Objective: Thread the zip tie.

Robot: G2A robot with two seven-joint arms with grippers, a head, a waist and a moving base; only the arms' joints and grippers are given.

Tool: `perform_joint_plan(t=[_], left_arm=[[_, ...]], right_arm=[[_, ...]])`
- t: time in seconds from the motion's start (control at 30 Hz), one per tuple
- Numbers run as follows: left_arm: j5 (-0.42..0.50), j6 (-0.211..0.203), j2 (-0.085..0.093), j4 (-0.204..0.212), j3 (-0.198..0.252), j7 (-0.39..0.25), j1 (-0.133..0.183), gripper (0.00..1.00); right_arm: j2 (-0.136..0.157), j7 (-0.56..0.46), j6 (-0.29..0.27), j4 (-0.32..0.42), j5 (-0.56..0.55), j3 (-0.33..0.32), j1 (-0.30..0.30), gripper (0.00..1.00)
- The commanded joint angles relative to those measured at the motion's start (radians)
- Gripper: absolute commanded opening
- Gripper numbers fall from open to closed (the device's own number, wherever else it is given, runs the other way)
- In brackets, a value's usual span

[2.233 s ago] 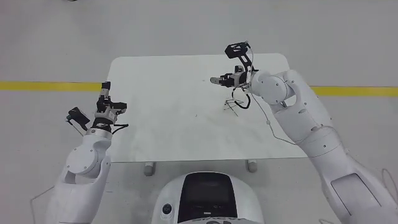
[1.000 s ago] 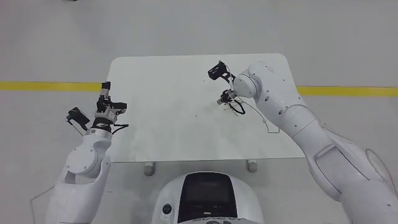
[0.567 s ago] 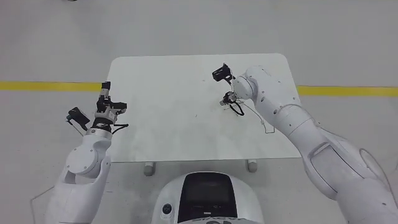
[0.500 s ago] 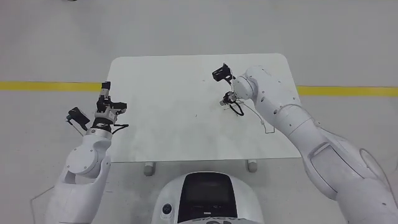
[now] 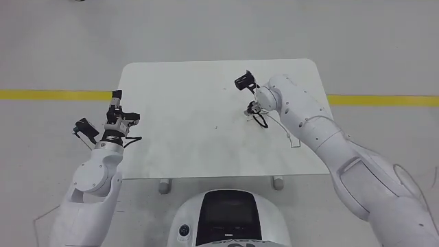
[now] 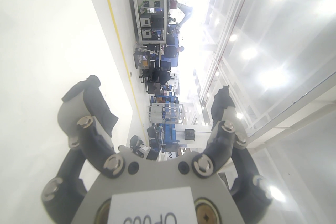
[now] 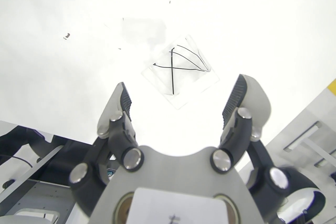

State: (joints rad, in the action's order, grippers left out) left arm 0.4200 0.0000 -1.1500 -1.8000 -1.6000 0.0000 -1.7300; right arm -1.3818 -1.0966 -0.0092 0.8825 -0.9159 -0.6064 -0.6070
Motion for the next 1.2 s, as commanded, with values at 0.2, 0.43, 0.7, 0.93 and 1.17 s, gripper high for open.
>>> perform_joint_plan(t=[0.2, 0.43, 0.7, 0.93, 1.17], left_arm=[[0.0, 0.0, 0.0, 0.0, 0.0, 0.0, 0.0, 1.0], [0.0, 0.0, 0.0, 0.0, 0.0, 0.0, 0.0, 1.0], [0.0, 0.0, 0.0, 0.0, 0.0, 0.0, 0.0, 1.0], [0.0, 0.0, 0.0, 0.0, 0.0, 0.0, 0.0, 1.0], [0.0, 0.0, 0.0, 0.0, 0.0, 0.0, 0.0, 1.0]], right_arm=[[-0.023, 0.001, -0.024, -0.053, -0.002, 0.014, 0.002, 0.0], [-0.051, 0.019, -0.039, -0.118, -0.004, 0.03, 0.011, 0.0], [-0.085, 0.034, -0.077, -0.198, 0.011, 0.046, 0.019, 0.0], [-0.114, 0.03, -0.143, -0.259, 0.039, 0.055, 0.033, 0.0], [-0.135, 0.013, -0.213, -0.305, 0.05, 0.063, 0.046, 0.0]])
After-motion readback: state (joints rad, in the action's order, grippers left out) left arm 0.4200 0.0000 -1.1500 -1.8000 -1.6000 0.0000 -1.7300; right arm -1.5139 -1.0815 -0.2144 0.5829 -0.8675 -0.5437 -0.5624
